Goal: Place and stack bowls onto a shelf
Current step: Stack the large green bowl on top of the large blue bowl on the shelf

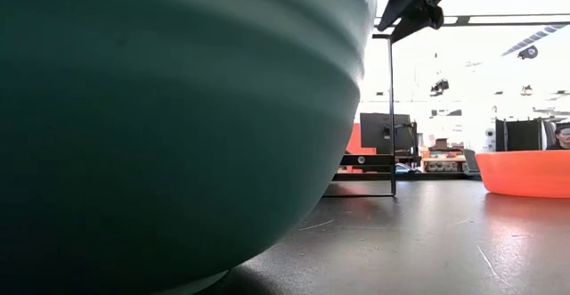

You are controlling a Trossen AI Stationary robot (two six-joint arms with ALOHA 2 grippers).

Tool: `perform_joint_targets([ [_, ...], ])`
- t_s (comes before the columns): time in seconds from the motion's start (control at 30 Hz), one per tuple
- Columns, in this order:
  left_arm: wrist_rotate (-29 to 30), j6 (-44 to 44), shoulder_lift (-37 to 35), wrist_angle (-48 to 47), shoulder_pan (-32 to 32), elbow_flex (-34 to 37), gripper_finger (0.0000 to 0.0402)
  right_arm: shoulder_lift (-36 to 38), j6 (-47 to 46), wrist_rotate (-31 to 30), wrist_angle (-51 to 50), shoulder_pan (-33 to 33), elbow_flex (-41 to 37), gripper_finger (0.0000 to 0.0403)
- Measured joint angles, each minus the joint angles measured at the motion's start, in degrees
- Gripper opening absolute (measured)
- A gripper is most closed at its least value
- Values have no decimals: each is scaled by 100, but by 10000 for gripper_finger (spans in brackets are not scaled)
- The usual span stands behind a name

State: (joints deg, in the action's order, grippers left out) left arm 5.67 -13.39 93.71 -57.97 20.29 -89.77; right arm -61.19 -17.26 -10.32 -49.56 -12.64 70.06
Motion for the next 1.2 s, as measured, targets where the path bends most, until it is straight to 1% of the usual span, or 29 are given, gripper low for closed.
perform_joint_targets([
  [0.1, -360, -59, 0, 224, 354, 189, 113, 0, -187, 3, -68, 13, 0, 244],
  [0.17, -208, -535, 8, 306, 565, 346, 113, 0, -274, 0, -150, 26, 0, 244],
  [0.23, 95, -1268, 9, 514, 705, 553, 113, 0, -346, 3, -212, 39, 0, 244],
  [0.3, 233, -1909, 7, 862, 756, 826, 113, 0, -384, 2, -283, 39, 0, 244],
  [0.37, 218, -2292, 11, 1172, 797, 1106, 113, 0, -406, 2, -313, 39, 0, 244],
  [0.5, -200, -2899, 11, 1963, 810, 1666, 112, 0, -424, -15, -351, 39, 0, 244],
  [0.6, -277, -3330, 11, 2426, 844, 1977, 112, 0, -424, -15, -481, 37, 0, 244],
  [0.67, -278, -3594, 11, 2561, 869, 2145, 113, 0, -424, -16, -509, 37, 0, 244],
  [0.8, -355, -3990, 11, 3021, 893, 2421, 113, 0, -409, -16, -551, 37, 0, 244],
  [0.97, -496, -4289, 78, 3211, 893, 2577, 113, 0, -307, -18, -552, 37, 0, 244],
  [1.07, -662, -4271, 209, 3331, 893, 2583, 113, 0, -273, -20, -553, 37, 0, 244],
  [1.2, -732, -4269, 405, 3355, 903, 2574, 113, 0, -272, -20, -555, 37, 0, 244],
])
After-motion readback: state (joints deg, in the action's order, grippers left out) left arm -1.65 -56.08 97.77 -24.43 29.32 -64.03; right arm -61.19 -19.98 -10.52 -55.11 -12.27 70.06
